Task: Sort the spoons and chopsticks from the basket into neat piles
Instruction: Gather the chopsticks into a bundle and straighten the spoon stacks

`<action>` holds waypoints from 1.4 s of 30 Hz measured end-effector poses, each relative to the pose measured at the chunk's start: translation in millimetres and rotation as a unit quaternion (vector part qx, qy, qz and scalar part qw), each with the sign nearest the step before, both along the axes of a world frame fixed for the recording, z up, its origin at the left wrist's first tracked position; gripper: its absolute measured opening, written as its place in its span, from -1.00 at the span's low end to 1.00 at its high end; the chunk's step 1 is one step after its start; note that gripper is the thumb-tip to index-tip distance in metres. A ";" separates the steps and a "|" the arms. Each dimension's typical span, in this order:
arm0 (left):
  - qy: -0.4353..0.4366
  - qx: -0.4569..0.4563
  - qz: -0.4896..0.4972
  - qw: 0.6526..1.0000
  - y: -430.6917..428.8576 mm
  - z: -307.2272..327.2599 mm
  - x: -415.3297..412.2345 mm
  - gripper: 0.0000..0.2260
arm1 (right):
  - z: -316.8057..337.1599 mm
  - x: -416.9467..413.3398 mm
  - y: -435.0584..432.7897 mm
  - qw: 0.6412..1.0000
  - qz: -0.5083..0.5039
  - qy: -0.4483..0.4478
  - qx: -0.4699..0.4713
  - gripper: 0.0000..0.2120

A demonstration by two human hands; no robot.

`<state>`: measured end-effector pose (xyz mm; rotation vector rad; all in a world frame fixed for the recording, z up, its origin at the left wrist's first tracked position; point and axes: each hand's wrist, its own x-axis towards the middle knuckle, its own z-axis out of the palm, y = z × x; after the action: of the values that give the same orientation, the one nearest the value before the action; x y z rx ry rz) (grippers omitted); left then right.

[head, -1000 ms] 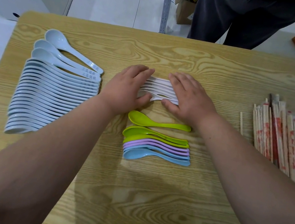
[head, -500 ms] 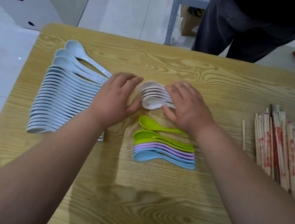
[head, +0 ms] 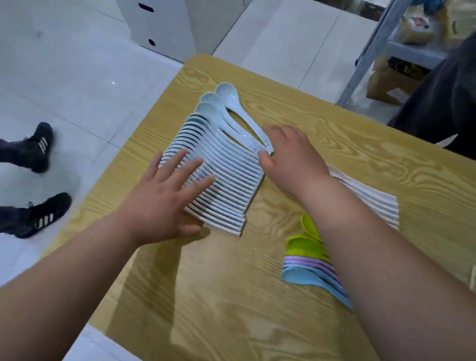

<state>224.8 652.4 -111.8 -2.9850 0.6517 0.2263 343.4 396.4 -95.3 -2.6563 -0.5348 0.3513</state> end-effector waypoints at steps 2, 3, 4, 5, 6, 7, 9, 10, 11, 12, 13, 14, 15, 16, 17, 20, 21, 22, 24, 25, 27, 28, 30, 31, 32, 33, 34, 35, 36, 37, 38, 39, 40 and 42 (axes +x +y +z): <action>0.004 0.012 -0.022 1.000 9.4 -3.3 3.7 -0.15 | -1.3 15.1 20.2 0.999 -0.024 0.024 -0.003 -0.47; 0.005 0.011 -0.032 0.999 12.3 -6.6 5.9 -0.15 | -3.4 23.4 29.2 0.999 -0.036 0.036 -0.010 -0.46; 0.010 0.011 -0.040 0.999 14.5 -10.2 7.4 -0.15 | -6.7 31.1 37.7 0.998 -0.047 0.047 -0.020 -0.46; 0.017 0.008 -0.044 0.999 16.2 -13.9 8.6 -0.16 | -11.0 38.3 45.3 0.996 -0.058 0.058 -0.028 -0.46; 0.021 0.003 -0.046 0.999 17.4 -17.2 9.5 -0.18 | -15.5 45.0 51.6 0.995 -0.070 0.068 -0.032 -0.47; 0.021 -0.004 -0.047 0.999 18.9 -19.2 10.7 -0.21 | -20.2 50.7 57.6 0.993 -0.081 0.075 -0.038 -0.48; 0.009 -0.027 -0.051 0.998 21.6 -21.1 13.0 -0.28 | -28.0 58.5 66.1 0.991 -0.095 0.075 -0.056 -0.51; 0.003 -0.037 -0.056 0.998 23.0 -22.1 14.0 -0.30 | -30.6 60.7 68.3 0.990 -0.104 0.076 -0.057 -0.53; -0.003 -0.045 -0.061 0.997 24.1 -23.1 15.2 -0.32 | -32.0 61.3 69.5 0.989 -0.119 0.078 -0.048 -0.55; -0.007 -0.051 -0.066 0.996 25.3 -24.2 16.5 -0.32 | -33.0 61.5 70.0 0.987 -0.134 0.078 -0.033 -0.58; -0.010 -0.057 -0.069 0.996 26.0 -24.9 18.0 -0.33 | -33.8 61.9 70.3 0.986 -0.146 0.075 -0.018 -0.61; -0.012 -0.060 -0.070 0.996 26.4 -25.6 19.7 -0.33 | -34.5 61.8 70.3 0.985 -0.158 0.073 -0.001 -0.65; -0.015 -0.063 -0.071 0.995 26.7 -26.1 21.1 -0.33 | -34.8 61.0 70.4 0.983 -0.169 0.072 0.012 -0.68; -0.018 -0.065 -0.071 0.995 27.1 -26.6 22.3 -0.33 | -34.7 59.6 71.1 0.980 -0.180 0.076 0.027 -0.71; -0.021 -0.067 -0.071 0.995 27.7 -26.7 23.4 -0.33 | -33.4 57.2 72.2 0.978 -0.188 0.083 0.044 -0.73; -0.029 -0.075 -0.071 0.994 29.7 -27.2 26.0 -0.35 | -31.8 50.1 75.7 0.973 -0.193 0.094 0.084 -0.81; -0.031 -0.077 -0.071 0.994 30.0 -27.0 26.9 -0.35 | -31.5 49.1 77.2 0.975 -0.186 0.088 0.085 -0.84; -0.032 -0.077 -0.073 0.994 30.0 -26.4 27.7 -0.35 | -31.3 49.5 79.2 0.978 -0.178 0.079 0.077 -0.85; -0.031 -0.074 -0.075 0.994 29.2 -25.7 29.3 -0.34 | -30.9 52.7 84.6 0.985 -0.156 0.059 0.044 -0.81; -0.030 -0.073 -0.075 0.994 28.7 -25.5 30.0 -0.34 | -30.4 54.6 88.4 0.988 -0.142 0.052 0.029 -0.77; -0.029 -0.074 -0.076 0.994 27.8 -26.2 30.8 -0.34 | -28.7 58.3 97.1 0.993 -0.108 0.046 0.000 -0.74; -0.028 -0.076 -0.077 0.994 27.7 -26.6 30.8 -0.33 | -27.5 60.2 101.3 0.995 -0.088 0.049 -0.017 -0.71; -0.026 -0.076 -0.079 0.994 27.8 -27.5 30.7 -0.32 | -23.3 63.9 108.7 0.995 -0.055 0.064 -0.052 -0.57; -0.026 -0.074 -0.081 0.994 27.8 -27.8 30.9 -0.31 | -21.4 66.2 111.8 0.994 -0.046 0.075 -0.068 -0.53; -0.025 -0.073 -0.083 0.994 27.6 -28.0 31.1 -0.31 | -20.4 68.0 114.6 0.993 -0.043 0.082 -0.074 -0.51; -0.022 -0.074 -0.083 0.994 27.4 -28.0 31.4 -0.31 | -19.3 69.1 117.0 0.993 -0.044 0.083 -0.069 -0.52; -0.018 -0.076 -0.082 0.994 27.3 -27.9 31.8 -0.31 | -19.6 69.5 119.3 0.994 -0.050 0.078 -0.052 -0.55; -0.013 -0.077 -0.081 0.994 27.1 -27.6 31.9 -0.32 | -19.5 70.0 121.2 0.996 -0.054 0.068 -0.026 -0.59; -0.009 -0.077 -0.079 0.994 26.8 -27.3 31.9 -0.32 | -20.3 70.5 123.1 0.996 -0.058 0.061 0.001 -0.64; -0.006 -0.076 -0.078 0.994 26.6 -26.8 31.7 -0.32 | -20.7 70.7 125.1 0.996 -0.061 0.062 0.026 -0.68; -0.004 -0.074 -0.076 0.994 26.6 -26.2 31.4 -0.33 | -21.6 70.6 126.7 0.994 -0.067 0.071 0.044 -0.72; -0.003 -0.072 -0.075 0.995 26.9 -25.8 31.0 -0.33 | -22.7 70.4 127.5 0.993 -0.074 0.079 0.056 -0.74; -0.002 -0.070 -0.073 0.995 27.6 -25.6 30.6 -0.33 | -24.8 69.6 126.7 0.991 -0.082 0.080 0.066 -0.75; -0.001 -0.071 -0.071 0.995 29.5 -25.7 30.0 -0.35 | -31.9 64.0 120.8 0.988 -0.096 0.074 0.092 -0.75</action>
<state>254.8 681.9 -137.5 -3.0543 0.9123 0.1756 407.5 517.2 -127.2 -2.4544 -0.2487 0.4167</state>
